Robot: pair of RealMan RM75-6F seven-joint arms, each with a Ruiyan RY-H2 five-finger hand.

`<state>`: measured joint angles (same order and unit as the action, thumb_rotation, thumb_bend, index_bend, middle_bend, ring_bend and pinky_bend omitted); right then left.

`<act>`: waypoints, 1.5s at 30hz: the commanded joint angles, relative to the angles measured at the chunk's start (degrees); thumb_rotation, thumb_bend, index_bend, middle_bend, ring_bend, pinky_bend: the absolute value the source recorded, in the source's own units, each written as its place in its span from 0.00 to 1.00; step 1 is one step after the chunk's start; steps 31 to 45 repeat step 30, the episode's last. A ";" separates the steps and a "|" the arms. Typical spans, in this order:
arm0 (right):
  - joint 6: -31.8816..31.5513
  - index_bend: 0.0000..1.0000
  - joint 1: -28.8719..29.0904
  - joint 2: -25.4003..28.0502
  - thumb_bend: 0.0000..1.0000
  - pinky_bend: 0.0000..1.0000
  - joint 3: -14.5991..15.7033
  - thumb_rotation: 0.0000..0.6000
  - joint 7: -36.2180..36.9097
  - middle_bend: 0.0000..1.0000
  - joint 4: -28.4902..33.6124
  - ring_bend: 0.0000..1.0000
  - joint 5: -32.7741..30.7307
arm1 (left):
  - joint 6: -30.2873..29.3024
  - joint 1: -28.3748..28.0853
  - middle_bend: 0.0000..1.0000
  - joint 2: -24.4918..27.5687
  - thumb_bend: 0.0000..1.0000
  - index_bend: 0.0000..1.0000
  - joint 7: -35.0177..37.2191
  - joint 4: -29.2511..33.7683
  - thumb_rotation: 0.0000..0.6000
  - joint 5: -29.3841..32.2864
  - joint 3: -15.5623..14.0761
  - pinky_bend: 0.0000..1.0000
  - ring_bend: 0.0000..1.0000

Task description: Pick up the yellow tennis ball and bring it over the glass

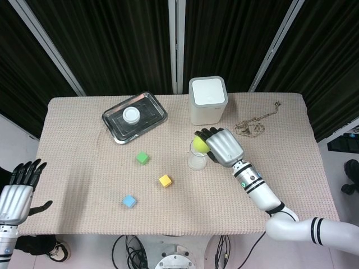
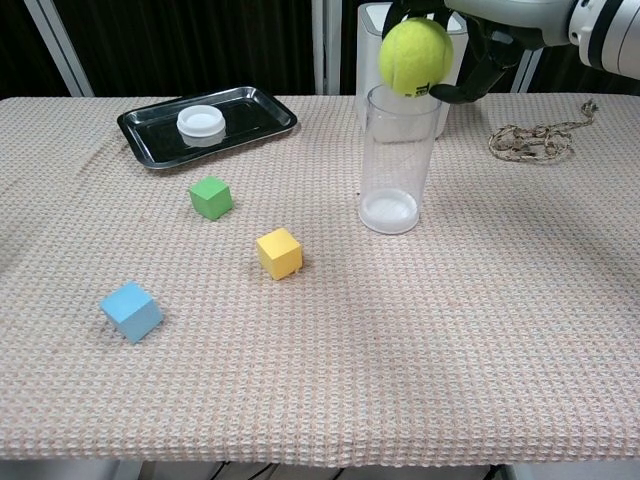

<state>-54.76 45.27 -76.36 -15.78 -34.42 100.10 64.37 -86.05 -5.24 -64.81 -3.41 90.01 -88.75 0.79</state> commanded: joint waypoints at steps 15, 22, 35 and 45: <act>-11.15 0.00 -7.41 8.22 0.09 0.12 6.14 1.00 5.82 0.00 5.84 0.00 12.69 | -0.63 0.18 0.00 -0.36 0.00 0.06 0.70 -0.80 1.00 -0.37 0.09 0.00 0.00; -30.08 0.00 -24.91 10.72 0.10 0.00 16.15 1.00 7.19 0.00 1.23 0.00 18.09 | -0.56 -0.21 0.00 -0.09 0.00 0.06 0.87 -0.35 1.00 -1.23 0.06 0.00 0.00; -37.20 0.00 -35.34 8.49 0.09 0.00 18.19 1.00 25.57 0.00 -13.75 0.00 17.16 | 0.20 -0.81 0.00 0.00 0.00 0.06 -0.59 0.06 1.00 -1.03 0.32 0.00 0.00; -37.20 0.00 -35.34 8.49 0.09 0.00 18.19 1.00 25.57 0.00 -13.75 0.00 17.16 | 0.20 -0.81 0.00 0.00 0.00 0.06 -0.59 0.06 1.00 -1.03 0.32 0.00 0.00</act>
